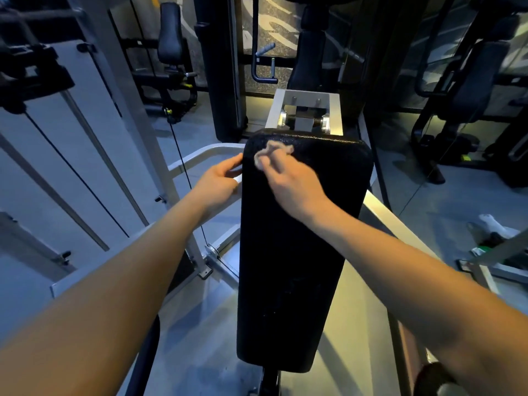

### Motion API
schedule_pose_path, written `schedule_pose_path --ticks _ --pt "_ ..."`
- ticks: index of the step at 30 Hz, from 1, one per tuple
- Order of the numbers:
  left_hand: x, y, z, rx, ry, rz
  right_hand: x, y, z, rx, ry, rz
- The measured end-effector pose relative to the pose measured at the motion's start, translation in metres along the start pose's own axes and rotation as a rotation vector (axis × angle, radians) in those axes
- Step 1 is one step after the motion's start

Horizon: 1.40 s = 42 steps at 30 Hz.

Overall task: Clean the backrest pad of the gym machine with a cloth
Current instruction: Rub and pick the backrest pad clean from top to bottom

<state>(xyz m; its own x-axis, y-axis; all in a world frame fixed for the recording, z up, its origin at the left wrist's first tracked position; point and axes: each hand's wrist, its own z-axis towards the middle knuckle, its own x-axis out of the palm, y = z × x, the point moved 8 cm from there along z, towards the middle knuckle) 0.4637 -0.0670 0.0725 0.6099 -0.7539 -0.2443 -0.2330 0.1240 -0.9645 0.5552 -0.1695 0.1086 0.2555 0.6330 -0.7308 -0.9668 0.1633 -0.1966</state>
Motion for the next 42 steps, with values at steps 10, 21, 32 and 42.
schedule_pose_path --ticks 10,21,32,42 --pt "0.009 0.013 -0.003 -0.004 0.016 0.040 -0.017 -0.049 0.028 0.126 0.086 -0.043" --pt "0.000 0.087 -0.059 -0.276 -0.399 0.165 0.022 -0.013 0.052 -0.124 0.007 -0.039" --pt "0.037 0.100 -0.126 -0.316 -0.365 0.291 0.029 -0.025 -0.116 -0.463 0.155 0.075" --pt "0.071 0.112 -0.208 -0.227 -0.229 0.154 -0.025 0.031 -0.186 0.334 0.618 0.668"
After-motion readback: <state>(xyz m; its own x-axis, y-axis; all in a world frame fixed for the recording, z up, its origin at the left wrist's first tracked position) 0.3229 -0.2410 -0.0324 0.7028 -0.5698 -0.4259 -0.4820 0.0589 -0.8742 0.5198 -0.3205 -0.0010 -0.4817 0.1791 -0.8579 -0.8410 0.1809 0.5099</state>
